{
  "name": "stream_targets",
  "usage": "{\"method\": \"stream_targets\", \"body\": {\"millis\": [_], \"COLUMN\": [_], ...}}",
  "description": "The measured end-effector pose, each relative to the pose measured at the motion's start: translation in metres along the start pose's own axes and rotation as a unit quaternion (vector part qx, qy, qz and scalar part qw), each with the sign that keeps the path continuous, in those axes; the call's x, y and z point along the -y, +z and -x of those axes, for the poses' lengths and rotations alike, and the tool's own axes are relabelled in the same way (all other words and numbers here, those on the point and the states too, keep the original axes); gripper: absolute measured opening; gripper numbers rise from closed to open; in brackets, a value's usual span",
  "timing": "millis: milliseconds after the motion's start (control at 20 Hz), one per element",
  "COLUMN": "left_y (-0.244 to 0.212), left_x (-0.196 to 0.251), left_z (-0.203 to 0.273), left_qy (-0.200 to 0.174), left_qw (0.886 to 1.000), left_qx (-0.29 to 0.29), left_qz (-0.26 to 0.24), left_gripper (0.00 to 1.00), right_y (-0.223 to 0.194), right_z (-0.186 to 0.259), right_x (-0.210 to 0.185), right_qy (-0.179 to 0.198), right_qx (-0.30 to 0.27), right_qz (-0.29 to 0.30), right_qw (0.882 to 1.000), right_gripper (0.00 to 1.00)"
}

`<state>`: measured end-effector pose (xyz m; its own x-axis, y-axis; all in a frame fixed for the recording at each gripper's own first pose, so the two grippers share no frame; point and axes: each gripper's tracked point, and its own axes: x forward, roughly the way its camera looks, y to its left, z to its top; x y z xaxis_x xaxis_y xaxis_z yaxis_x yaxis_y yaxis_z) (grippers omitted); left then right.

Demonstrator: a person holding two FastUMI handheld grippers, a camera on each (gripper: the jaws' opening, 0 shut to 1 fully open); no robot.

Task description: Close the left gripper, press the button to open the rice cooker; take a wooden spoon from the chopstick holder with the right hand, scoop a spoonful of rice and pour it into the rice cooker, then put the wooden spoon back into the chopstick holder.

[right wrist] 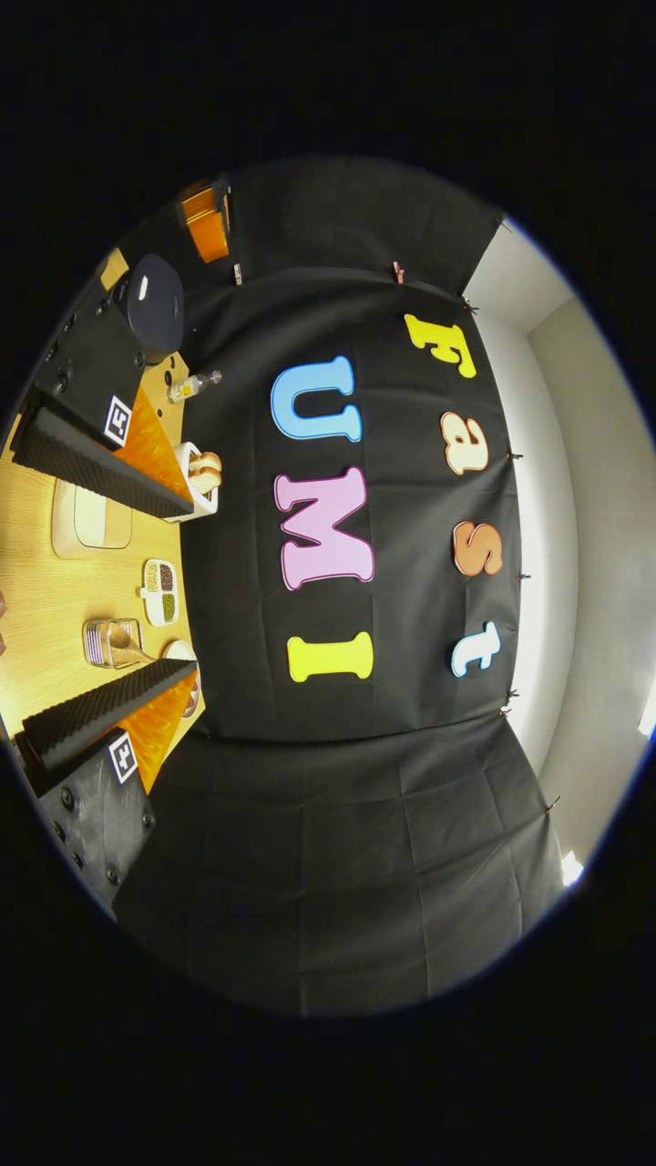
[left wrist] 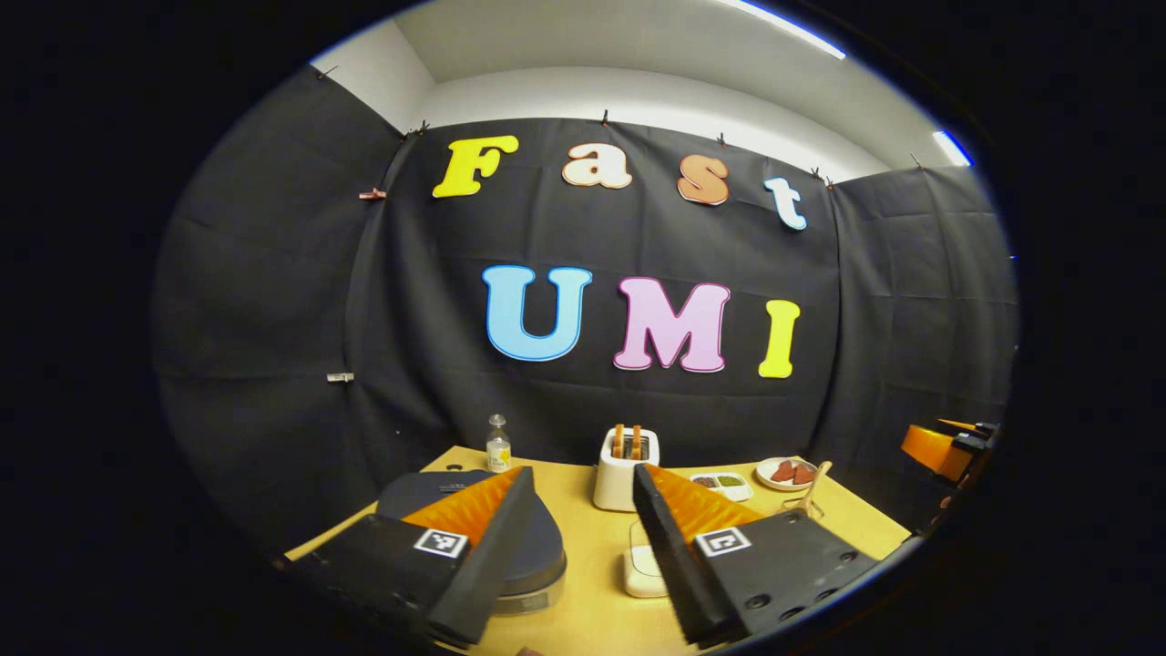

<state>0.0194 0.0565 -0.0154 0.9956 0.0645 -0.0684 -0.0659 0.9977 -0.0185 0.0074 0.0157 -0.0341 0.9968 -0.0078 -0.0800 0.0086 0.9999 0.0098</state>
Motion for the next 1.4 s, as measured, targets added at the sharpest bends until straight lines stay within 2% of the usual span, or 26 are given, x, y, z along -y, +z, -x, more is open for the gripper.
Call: {"method": "stream_targets", "body": {"millis": [100,200,250,300,350,400,600,800,1150,1400], "left_y": [0.001,-0.001,-0.003,-0.009,-0.012,-0.019,-0.066,-0.102,-0.158,-0.166], "left_x": [-0.014,-0.028,-0.038,-0.051,-0.063,-0.065,-0.082,-0.088,-0.100,-0.098], "left_z": [-0.009,-0.018,-0.022,-0.028,-0.032,-0.036,-0.048,-0.055,-0.058,-0.050], "left_qy": [0.001,-0.001,0.007,0.018,0.031,0.029,0.028,0.018,0.023,0.011], "left_qw": [1.000,1.000,0.999,0.999,0.998,0.997,0.987,0.975,0.959,0.958], "left_qx": [-0.012,-0.026,-0.034,-0.041,-0.052,-0.063,-0.141,-0.191,-0.260,-0.264], "left_qz": [-0.006,0.005,0.010,0.013,0.014,0.021,0.069,0.115,0.112,0.109], "left_gripper": [0.61,0.41,0.35,0.18,0.13,0.07,0.06,0.06,0.05,0.06], "right_y": [-0.001,-0.003,-0.003,-0.003,-0.004,-0.006,-0.008,-0.018,-0.033,-0.044], "right_z": [-0.001,-0.001,0.000,0.001,0.001,0.002,0.007,0.015,0.021,0.022], "right_x": [0.003,0.007,0.008,0.011,0.014,0.016,0.025,0.026,0.022,0.018], "right_qy": [-0.006,-0.011,-0.014,-0.018,-0.021,-0.025,-0.038,-0.044,-0.043,-0.043], "right_qx": [-0.001,-0.002,-0.002,-0.002,-0.003,-0.003,-0.007,-0.019,-0.043,-0.057], "right_qz": [0.001,0.002,0.002,0.004,0.006,0.007,0.007,0.010,0.009,0.011], "right_qw": [1.000,1.000,1.000,1.000,1.000,1.000,0.999,0.999,0.998,0.997], "right_gripper": [0.98,0.97,0.97,0.97,0.97,0.97,0.98,0.98,0.98,0.98]}}
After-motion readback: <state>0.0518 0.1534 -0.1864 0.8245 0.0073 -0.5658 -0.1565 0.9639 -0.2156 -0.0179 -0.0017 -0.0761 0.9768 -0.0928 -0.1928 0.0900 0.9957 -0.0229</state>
